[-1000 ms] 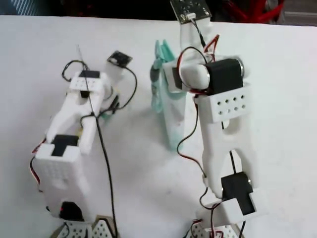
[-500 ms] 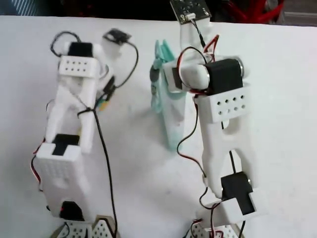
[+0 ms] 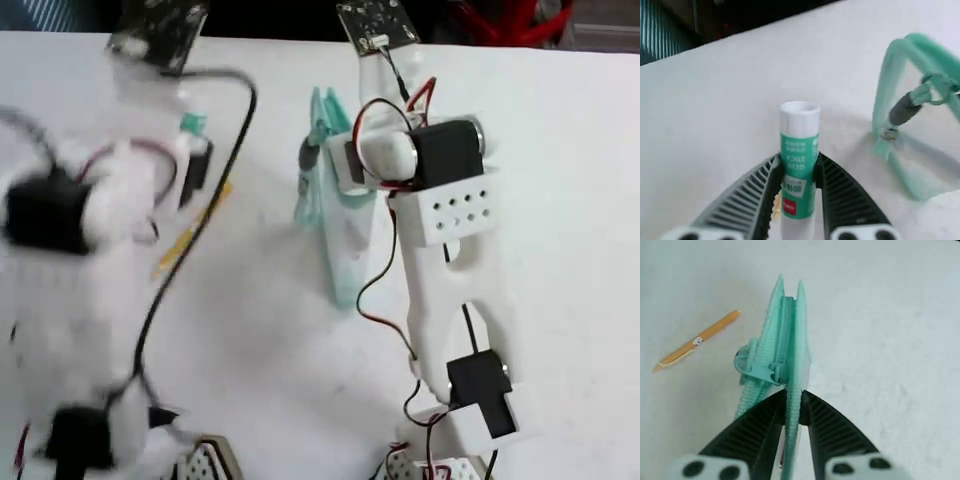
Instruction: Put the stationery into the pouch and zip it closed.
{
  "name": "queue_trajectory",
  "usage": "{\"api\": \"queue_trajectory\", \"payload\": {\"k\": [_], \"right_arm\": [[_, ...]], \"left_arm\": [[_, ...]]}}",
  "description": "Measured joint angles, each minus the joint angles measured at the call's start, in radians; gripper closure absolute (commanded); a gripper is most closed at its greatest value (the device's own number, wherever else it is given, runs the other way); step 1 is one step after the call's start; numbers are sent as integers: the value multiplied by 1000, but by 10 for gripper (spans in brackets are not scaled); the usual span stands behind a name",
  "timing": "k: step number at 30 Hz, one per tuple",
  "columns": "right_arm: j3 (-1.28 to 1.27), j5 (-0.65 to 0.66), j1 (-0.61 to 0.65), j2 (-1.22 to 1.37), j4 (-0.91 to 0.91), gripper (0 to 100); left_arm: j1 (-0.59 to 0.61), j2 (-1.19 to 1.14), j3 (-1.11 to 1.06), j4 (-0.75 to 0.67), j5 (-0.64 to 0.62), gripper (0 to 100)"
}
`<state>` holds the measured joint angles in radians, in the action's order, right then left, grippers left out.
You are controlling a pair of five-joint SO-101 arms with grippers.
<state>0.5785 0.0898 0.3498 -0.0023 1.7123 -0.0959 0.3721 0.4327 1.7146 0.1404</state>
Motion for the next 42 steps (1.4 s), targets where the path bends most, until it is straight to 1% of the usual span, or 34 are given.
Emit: {"api": "queue_trajectory", "payload": {"k": [2,5,10,11,15,18,25,29,32,38,42], "right_arm": [[-3,0,-3,0,-2,981],[-5,0,0,0,-2,975],[-5,0,-2,0,-2,839],[-6,0,0,0,-2,831],[-8,0,-3,-44,0,837],[-8,0,-2,-106,-2,837],[-8,0,-2,-157,-2,837],[-8,0,-15,-157,-2,837],[-8,0,-68,-160,-11,837],[-23,0,-181,-160,-35,837],[-31,63,-267,-161,-60,837]], "left_arm": [[-46,126,-101,-64,-52,970],[-132,310,-288,-204,-94,970],[-259,589,-651,-549,-104,970],[-279,632,-723,-629,-104,970],[-345,738,-979,-934,-104,970],[-361,750,-1088,-1069,-110,969],[-359,753,-1132,-1214,-249,968],[-377,755,-1148,-1246,-299,968],[-407,755,-1172,-1274,-305,968],[-440,669,-1243,-1424,-308,968],[-457,583,-1232,-1452,-311,968]]}}
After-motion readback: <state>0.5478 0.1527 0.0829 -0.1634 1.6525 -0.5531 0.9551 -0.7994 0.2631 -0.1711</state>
